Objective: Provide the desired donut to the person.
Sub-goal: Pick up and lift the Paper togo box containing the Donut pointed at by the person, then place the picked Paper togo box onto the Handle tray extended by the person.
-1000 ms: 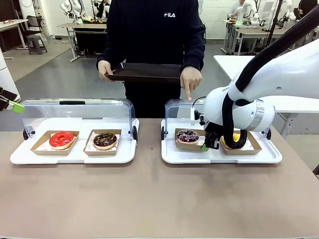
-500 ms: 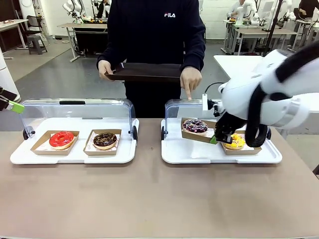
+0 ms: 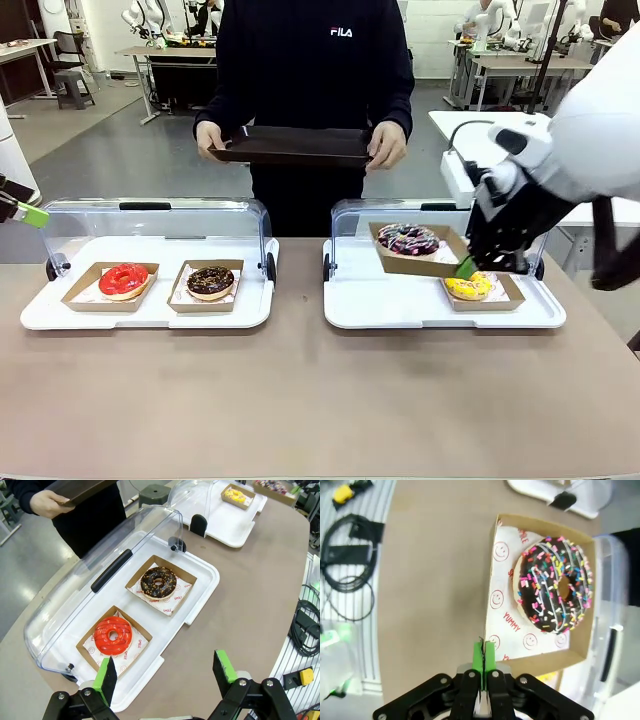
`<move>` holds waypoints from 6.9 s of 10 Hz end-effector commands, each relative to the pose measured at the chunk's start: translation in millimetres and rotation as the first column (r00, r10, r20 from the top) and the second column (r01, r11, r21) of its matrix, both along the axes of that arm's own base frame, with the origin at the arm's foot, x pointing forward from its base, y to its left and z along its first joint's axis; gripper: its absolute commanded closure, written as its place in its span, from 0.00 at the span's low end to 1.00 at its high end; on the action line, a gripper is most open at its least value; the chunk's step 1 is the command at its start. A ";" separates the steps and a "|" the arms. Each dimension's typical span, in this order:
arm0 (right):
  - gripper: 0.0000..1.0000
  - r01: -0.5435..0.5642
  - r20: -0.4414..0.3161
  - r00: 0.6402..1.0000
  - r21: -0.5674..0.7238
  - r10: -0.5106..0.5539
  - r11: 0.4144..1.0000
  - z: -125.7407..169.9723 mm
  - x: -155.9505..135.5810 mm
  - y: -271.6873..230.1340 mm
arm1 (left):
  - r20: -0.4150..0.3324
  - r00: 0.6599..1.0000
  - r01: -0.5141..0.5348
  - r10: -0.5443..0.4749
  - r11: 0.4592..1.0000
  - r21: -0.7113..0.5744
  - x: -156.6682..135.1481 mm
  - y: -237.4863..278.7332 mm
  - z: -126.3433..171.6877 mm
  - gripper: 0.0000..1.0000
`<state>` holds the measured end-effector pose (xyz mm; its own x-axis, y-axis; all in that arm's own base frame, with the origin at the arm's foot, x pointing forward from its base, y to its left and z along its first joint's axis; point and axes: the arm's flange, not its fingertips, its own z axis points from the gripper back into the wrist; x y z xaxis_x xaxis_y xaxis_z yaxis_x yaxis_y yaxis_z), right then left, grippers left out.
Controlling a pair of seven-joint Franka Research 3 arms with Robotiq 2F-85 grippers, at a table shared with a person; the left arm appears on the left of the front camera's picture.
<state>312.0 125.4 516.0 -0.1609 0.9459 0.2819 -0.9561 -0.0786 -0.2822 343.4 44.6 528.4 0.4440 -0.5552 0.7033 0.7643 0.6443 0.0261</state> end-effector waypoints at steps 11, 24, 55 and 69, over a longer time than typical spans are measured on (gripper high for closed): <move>1.00 -0.021 0.069 0.997 -0.017 0.022 1.000 33.4 -30.8 -5.3 | 0.001 1.000 0.001 -0.001 1.000 -0.011 -0.1 0.7 0.0 0.00; 1.00 -0.021 0.069 0.997 -0.017 0.022 1.000 33.4 -30.8 -5.3 | 0.001 1.000 0.001 -0.001 1.000 -0.011 -0.1 0.7 0.0 0.00; 0.99 0.102 0.169 0.981 -0.053 -0.092 0.993 19.5 221.4 157.5 | 0.001 1.000 0.001 -0.001 1.000 -0.011 -0.1 0.7 0.0 0.00; 0.00 0.079 0.066 0.995 -0.064 -0.075 0.995 28.9 220.7 150.8 | 0.001 1.000 0.001 -0.001 1.000 -0.011 -0.1 0.7 0.0 0.00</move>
<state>533.8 279.9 538.3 -0.0875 0.9768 0.1954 -0.9300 -0.0098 -0.3675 343.3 44.1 528.7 0.4431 -0.5567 0.7027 0.7649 0.6436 0.0276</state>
